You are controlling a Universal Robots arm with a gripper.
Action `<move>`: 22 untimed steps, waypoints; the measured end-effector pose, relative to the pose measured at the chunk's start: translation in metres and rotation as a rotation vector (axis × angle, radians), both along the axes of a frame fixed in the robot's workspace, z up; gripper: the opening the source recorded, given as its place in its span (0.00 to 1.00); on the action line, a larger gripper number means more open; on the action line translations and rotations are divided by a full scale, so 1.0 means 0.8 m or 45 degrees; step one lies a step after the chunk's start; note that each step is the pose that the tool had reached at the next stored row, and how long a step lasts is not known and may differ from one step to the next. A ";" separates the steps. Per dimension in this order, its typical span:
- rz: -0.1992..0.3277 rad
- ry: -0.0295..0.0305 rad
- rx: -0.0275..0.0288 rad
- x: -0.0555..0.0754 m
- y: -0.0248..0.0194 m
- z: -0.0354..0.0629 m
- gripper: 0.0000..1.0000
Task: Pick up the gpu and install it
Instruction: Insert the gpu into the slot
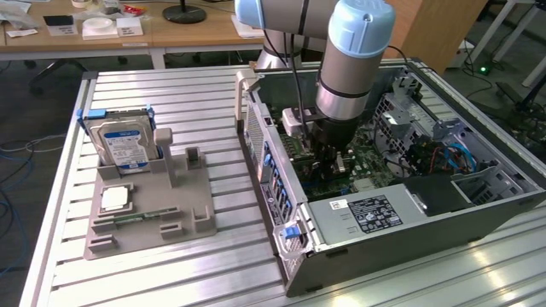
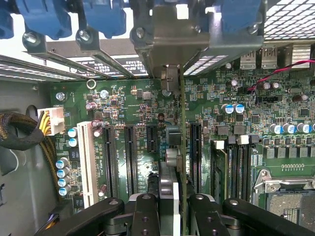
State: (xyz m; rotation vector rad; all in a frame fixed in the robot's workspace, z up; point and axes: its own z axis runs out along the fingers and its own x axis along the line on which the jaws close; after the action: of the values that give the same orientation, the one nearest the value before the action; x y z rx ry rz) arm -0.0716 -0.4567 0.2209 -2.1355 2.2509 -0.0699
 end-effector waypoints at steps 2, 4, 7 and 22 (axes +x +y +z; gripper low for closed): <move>0.000 0.0000 0.0000 0.000 0.0000 0.000 0.28; 0.000 0.0001 -0.0001 0.000 0.0000 0.000 0.28; 0.000 0.0001 -0.0001 0.000 0.0001 0.000 0.28; 0.000 0.0001 0.0000 0.000 0.0002 0.000 0.28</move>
State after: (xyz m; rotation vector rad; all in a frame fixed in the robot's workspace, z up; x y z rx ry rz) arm -0.0716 -0.4565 0.2208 -2.1356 2.2509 -0.0698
